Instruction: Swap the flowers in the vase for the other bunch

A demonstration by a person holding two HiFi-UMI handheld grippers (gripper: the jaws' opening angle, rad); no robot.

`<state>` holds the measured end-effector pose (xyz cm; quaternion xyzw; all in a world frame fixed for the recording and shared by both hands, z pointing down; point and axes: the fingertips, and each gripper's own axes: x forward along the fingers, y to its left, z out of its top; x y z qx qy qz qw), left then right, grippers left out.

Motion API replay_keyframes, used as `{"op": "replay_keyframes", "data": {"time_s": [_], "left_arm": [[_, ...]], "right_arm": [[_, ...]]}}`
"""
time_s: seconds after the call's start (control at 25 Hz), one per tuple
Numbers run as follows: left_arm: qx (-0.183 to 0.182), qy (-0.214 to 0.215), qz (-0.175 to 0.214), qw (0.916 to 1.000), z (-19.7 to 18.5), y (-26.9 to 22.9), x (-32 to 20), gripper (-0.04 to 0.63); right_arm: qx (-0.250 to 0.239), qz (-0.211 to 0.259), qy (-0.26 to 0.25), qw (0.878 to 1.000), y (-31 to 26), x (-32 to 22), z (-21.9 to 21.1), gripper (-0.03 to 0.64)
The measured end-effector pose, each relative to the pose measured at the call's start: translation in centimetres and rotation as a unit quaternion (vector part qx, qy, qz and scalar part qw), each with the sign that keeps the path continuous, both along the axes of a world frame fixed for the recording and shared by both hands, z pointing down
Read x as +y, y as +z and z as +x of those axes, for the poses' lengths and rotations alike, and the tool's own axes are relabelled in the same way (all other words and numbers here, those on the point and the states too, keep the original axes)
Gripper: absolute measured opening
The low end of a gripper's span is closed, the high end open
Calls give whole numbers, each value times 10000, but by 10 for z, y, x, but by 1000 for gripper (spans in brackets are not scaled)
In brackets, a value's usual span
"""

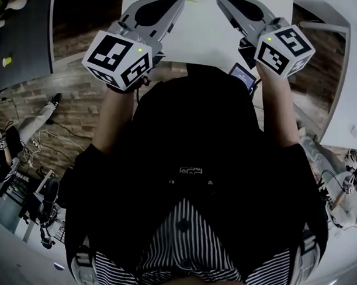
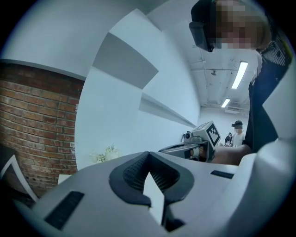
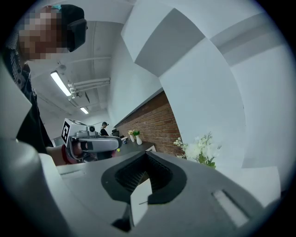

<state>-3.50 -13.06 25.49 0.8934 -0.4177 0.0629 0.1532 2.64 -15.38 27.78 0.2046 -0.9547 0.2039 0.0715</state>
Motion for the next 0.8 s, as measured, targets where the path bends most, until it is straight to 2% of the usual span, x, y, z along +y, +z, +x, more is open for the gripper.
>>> {"op": "replay_keyframes", "data": {"time_s": [0.2,0.32,0.52,0.8], "left_arm": [[-58,-162,-55,9998,3,8,-17,7],[-112,-198,-353,9991,1,25,-18,6],[1,-307,-425,9986,-1,24,-30,6],[88,15,-476,9988,4,37,-48,6]], "right_arm": [[-91,-84,-127,9998,16,-24,9,5],[-68,-211,-132,9997,32,-34,18,5],[-126,-180,-133,9997,27,-56,23,5],[-19,-224,44,9997,38,-71,20,5]]}}
